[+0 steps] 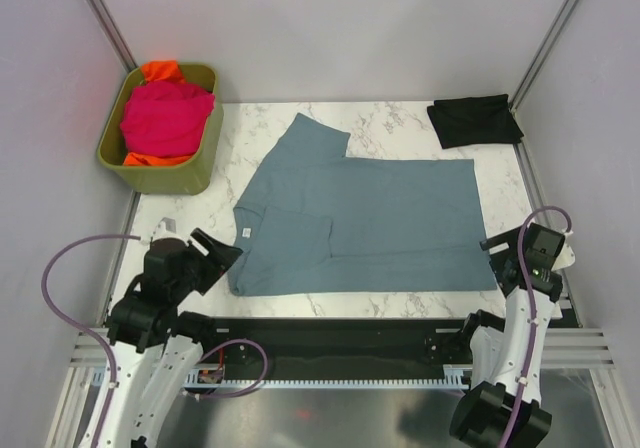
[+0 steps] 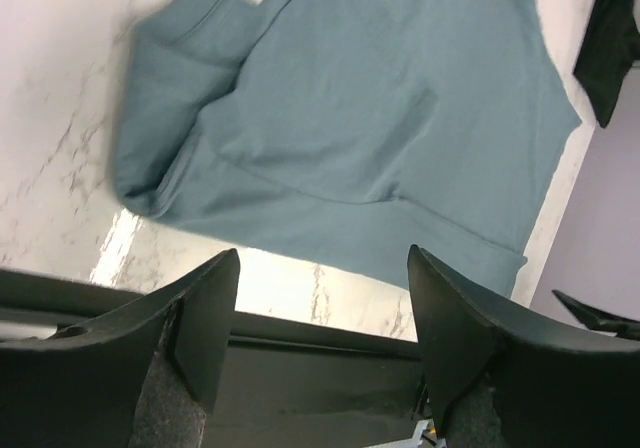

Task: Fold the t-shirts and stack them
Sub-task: Fold the tshirt

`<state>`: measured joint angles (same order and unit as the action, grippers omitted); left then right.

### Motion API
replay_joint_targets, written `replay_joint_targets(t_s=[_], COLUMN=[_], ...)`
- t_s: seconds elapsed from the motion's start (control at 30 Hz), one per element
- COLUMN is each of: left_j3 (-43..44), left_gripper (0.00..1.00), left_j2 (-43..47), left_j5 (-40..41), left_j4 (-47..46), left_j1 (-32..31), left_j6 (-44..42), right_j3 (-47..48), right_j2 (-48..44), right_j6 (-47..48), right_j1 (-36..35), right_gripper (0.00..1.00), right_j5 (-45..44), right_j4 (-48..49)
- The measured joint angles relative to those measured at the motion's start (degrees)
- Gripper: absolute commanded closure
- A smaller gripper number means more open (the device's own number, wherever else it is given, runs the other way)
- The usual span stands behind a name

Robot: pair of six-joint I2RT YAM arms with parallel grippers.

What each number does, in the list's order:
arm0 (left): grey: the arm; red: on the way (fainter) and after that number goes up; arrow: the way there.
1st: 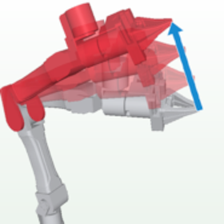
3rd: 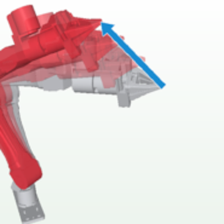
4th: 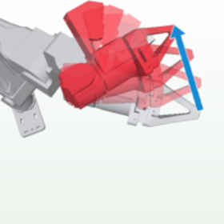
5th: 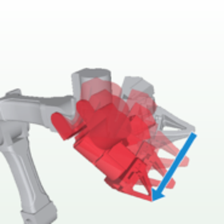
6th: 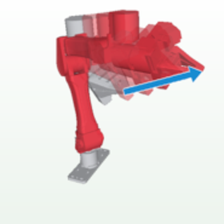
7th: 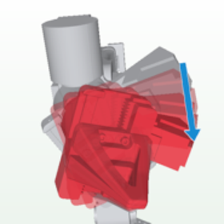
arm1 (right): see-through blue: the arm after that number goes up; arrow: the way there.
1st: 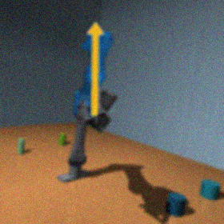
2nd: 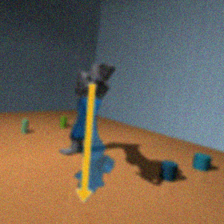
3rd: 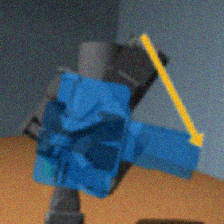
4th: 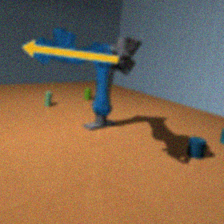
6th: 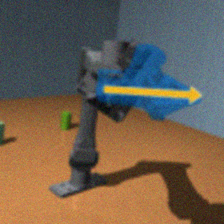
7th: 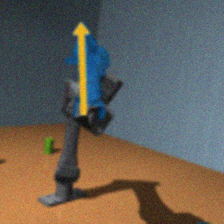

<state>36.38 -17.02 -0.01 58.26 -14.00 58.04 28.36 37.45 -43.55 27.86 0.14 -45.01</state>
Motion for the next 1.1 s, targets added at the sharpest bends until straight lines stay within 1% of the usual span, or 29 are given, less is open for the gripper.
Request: replay_joint_targets(t_s=[0.1, 0.17, 0.23, 0.27, 0.33, 0.4, 0.5, 0.6, 0.67, 0.73, 0.77, 0.8, 0.83, 0.97, 1.1], left_j3=[5.05, 8.76, 13.44, 17.92, 24.06, 34.6, 49.77, 68.37, 81.96, 95.12, 99.65, 102.84, 105.22, 105.98, 105.94], left_gripper=[0.25, 0.25, 0.27, 0.27, 0.27, 0.27, 0.27, 0.27, 0.27, 0.27, 0.27, 0.23, 0.23, 0.26, 0.27], left_j2=[-7.74, -15.72, -25.44, -33.62, -44.28, -57.33, -75.19, -93.66, -105.5, -116.39, -120.8, -123.89, -127.71, -136.04, -141.72], left_j5=[-0.13, -0.46, -0.87, -1.68, -2.12, -2.29, -3.39, -5.35, -6.71, -8.41, -9.44, -10.36, -11.93, -14.36, -15.78], left_j4=[-4.9, -9.29, -13.84, -19.3, -21.59, -26.73, -33.53, -36.74, -36.52, -37.05, -37.4, -37.86, -39.87, -44.81, -47.21], left_j1=[0.0, 0.0, 0.0, 0.0, 0.0, 0.0, 0.04, 0.15, 0.46, 0.83, 1.11, 1.4, 1.95, 3.87, 5.18], left_j6=[-4.24, -7.41, -10.86, -13.88, -17.99, -23.04, -29.29, -34.4, -36.57, -37.29, -37.4, -37.35, -37.33, -35.78, -32.22], right_j3=[3.48, 5.68, 7.91, 9.92, 11.93, 15.02, 18.03, 18.38, 18.16, 18.16, 18.16, 18.16, 18.16, 18.16, 18.16], right_j2=[1.46, 3.3, 6.12, 8.96, 12.41, 16.94, 21.38, 22.73, 22.58, 22.36, 22.18, 21.86, 21.44, 20.22, 20.09], right_j6=[-0.11, -0.11, 0.11, 0.35, 1.05, 2.19, 3.91, 5.27, 6.19, 7.37, 7.85, 8.52, 9.2, 10.84, 11.3], right_j1=[0.09, 0.07, -0.07, -0.39, -2.03, -5.66, -10.82, -15.04, -16.55, -17.51, -17.79, -17.99, -18.12, -18.27, -18.27], right_gripper=[0.03, 0.03, 0.02, 0.02, 0.02, 0.02, 0.02, 0.02, 0.02, 0.02, 0.02, 0.02, 0.02, 0.02, 0.02], right_j5=[0.76, 2.84, 5.31, 6.82, 7.5, 7.56, 7.61, 8.31, 9.05, 9.25, 9.35, 9.6, 9.97, 10.95, 12.13], right_j4=[1.68, 4.37, 7.52, 10.01, 11.54, 13.64, 16.17, 18.51, 19.45, 20.2, 20.44, 20.7, 20.85, 20.85, 20.76])
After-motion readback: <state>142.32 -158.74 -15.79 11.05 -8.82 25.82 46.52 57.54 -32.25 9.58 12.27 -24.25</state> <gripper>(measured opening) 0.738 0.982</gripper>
